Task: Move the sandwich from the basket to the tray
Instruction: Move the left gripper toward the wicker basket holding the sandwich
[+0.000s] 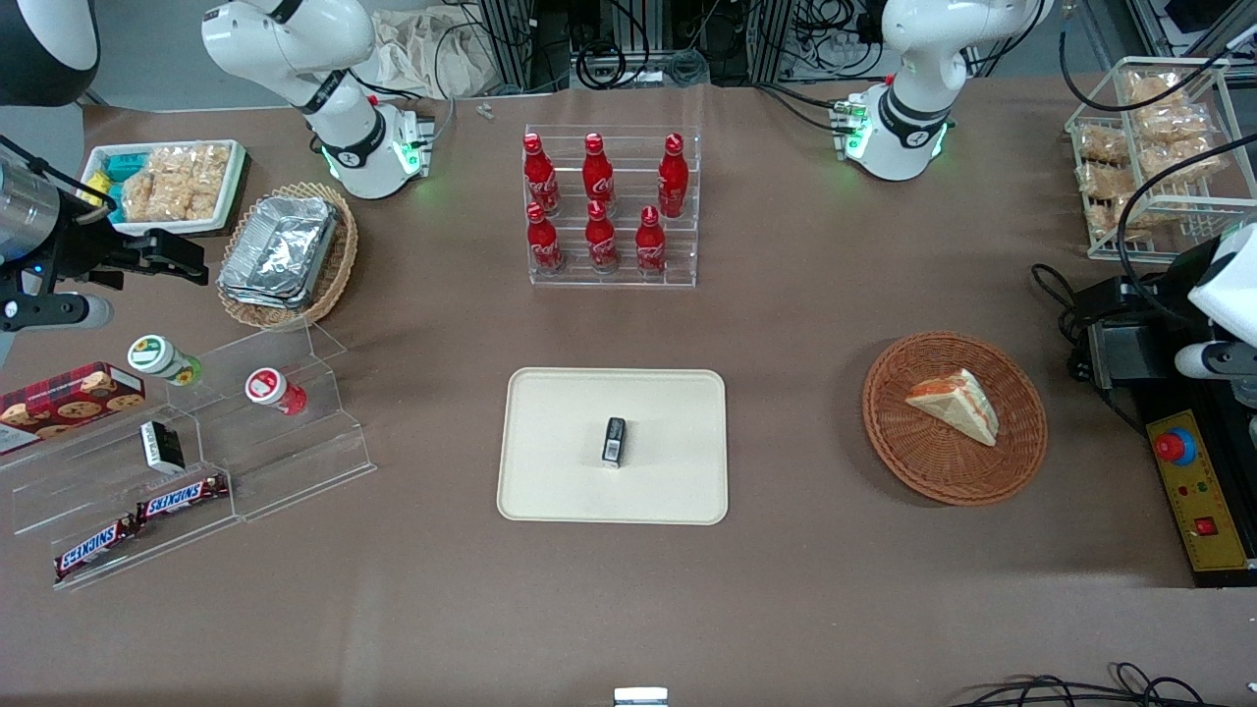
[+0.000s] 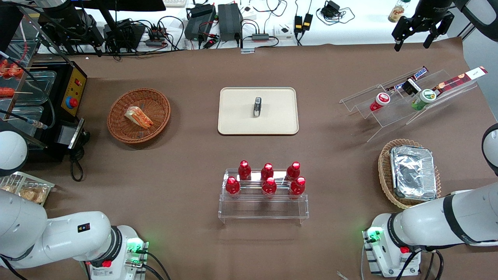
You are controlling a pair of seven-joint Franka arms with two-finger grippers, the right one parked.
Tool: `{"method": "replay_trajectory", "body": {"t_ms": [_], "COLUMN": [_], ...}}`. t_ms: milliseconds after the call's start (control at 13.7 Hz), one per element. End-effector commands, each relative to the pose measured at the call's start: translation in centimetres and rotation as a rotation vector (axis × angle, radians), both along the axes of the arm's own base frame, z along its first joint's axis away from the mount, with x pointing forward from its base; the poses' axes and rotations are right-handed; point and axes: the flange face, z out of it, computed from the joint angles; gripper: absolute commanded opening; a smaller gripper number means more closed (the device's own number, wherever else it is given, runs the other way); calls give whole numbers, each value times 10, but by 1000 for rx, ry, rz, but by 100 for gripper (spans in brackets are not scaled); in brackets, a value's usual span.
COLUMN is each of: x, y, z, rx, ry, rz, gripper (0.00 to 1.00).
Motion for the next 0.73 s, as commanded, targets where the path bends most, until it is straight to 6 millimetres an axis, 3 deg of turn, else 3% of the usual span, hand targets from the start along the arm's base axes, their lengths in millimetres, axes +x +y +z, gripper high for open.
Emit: {"method": "replay_trajectory", "body": {"t_ms": [0, 293, 439, 659], "x": [5, 11, 7, 3], "y": [2, 7, 17, 23], "z": [1, -21, -37, -93], "rx": [1, 1, 10, 21], "ry": [-3, 39, 62, 52], "rz": [14, 33, 197, 373], "gripper": [100, 100, 100, 100]}}
